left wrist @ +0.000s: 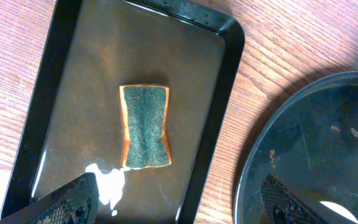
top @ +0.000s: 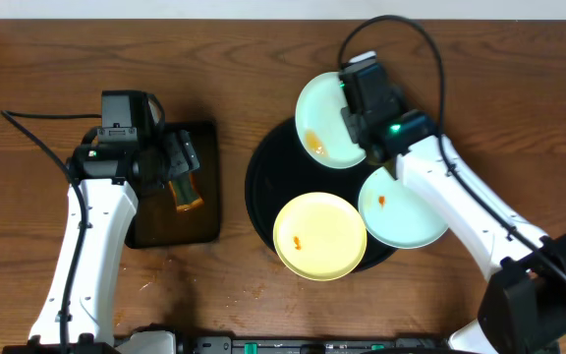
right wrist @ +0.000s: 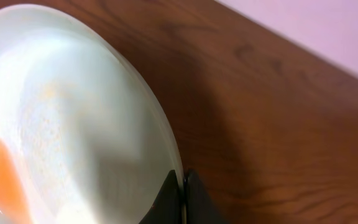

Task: Clean dirty plates on tray and stack at the side
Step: 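Lift the cleaned blue plate with the right gripper and carry it right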

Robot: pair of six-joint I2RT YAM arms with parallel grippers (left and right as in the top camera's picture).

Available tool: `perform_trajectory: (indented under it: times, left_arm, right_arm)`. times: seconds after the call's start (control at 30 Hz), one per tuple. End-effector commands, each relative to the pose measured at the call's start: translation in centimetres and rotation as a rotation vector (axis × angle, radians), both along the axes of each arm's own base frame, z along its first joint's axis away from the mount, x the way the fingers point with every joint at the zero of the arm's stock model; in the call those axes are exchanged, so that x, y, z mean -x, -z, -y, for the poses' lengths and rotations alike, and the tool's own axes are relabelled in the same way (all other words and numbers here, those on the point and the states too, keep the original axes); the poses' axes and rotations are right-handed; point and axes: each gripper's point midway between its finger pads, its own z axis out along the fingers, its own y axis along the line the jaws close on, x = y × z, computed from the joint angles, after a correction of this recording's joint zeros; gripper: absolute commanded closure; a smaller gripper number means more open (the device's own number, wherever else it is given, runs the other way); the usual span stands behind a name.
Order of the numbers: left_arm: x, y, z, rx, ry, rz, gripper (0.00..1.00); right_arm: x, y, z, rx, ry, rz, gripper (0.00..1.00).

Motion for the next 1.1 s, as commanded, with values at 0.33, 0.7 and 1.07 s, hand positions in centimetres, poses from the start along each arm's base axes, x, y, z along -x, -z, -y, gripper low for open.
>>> perform_trajectory:
  times: [0.33, 0.7, 1.07]
  left_arm:
    - [0.0, -0.2, -0.1, -0.001, 0.002, 0.003, 0.15]
    - [0.0, -0.2, -0.1, -0.001, 0.002, 0.003, 0.15]
    - [0.0, -0.2, -0.1, -0.001, 0.002, 0.003, 0.15]
  right_arm:
    - [4.1, -5.9, -4.1, 0.387, 0.002, 0.250, 0.99]
    - [4.6, -7.9, -2.8, 0.480, 0.098, 0.325, 0.99]
    - [4.7, -8.0, -2.9, 0.501, 0.089, 0.325, 0.99]
